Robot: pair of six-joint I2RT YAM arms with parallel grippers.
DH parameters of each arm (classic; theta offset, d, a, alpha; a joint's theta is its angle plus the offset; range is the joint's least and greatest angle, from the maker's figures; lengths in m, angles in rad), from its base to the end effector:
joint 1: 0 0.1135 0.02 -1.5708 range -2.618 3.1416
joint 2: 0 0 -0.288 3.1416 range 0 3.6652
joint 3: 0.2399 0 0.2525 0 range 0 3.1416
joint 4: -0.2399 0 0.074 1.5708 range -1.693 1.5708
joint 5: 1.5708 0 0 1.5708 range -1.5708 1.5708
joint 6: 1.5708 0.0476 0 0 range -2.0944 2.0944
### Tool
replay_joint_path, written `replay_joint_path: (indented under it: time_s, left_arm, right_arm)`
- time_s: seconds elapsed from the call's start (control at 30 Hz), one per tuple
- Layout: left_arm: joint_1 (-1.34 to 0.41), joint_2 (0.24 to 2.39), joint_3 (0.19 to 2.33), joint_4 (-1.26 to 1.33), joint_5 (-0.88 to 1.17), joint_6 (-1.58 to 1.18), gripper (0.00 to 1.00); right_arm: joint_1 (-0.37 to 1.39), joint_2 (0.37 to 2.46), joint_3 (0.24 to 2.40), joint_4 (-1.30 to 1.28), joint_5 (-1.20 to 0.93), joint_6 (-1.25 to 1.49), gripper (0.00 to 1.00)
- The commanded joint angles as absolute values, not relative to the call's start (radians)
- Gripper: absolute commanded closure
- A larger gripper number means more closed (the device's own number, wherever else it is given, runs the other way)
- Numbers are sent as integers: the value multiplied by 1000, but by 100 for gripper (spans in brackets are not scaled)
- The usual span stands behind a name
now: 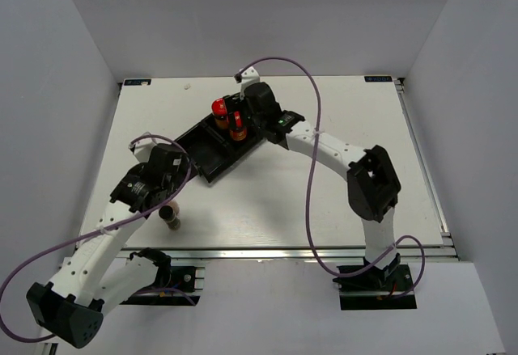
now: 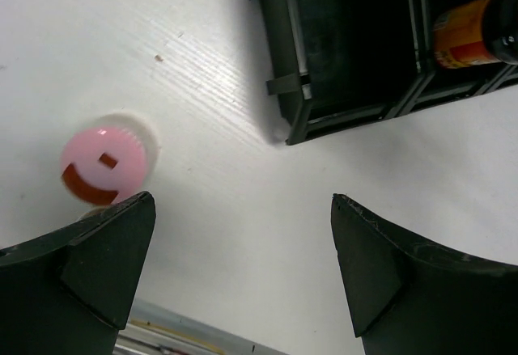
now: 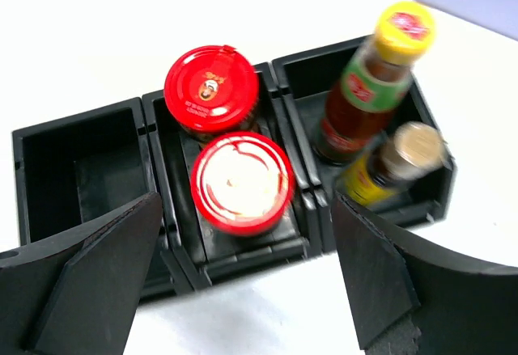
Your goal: Organize the condiment bottles
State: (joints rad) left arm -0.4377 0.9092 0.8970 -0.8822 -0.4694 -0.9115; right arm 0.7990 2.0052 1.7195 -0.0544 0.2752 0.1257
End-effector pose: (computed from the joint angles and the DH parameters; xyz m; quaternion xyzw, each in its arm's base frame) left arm 0.1558 -0.0491 0.3069 -0.2903 0.8738 -0.0302 0.3890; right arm 0.3624 0.3539 0.3232 -0.1924 0.7896 0.1548 0.5617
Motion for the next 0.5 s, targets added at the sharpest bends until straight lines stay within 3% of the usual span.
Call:
replay_joint_path:
  time_s: [0.0, 0.47]
  left_arm:
    - [-436, 870, 894, -1006, -506, -995, 2]
    - [-431, 976, 876, -997, -652, -1017, 2]
  right_arm:
    - [802, 1878, 1642, 49, 337, 159, 11]
    - [799, 1338, 1062, 37, 428, 347, 11]
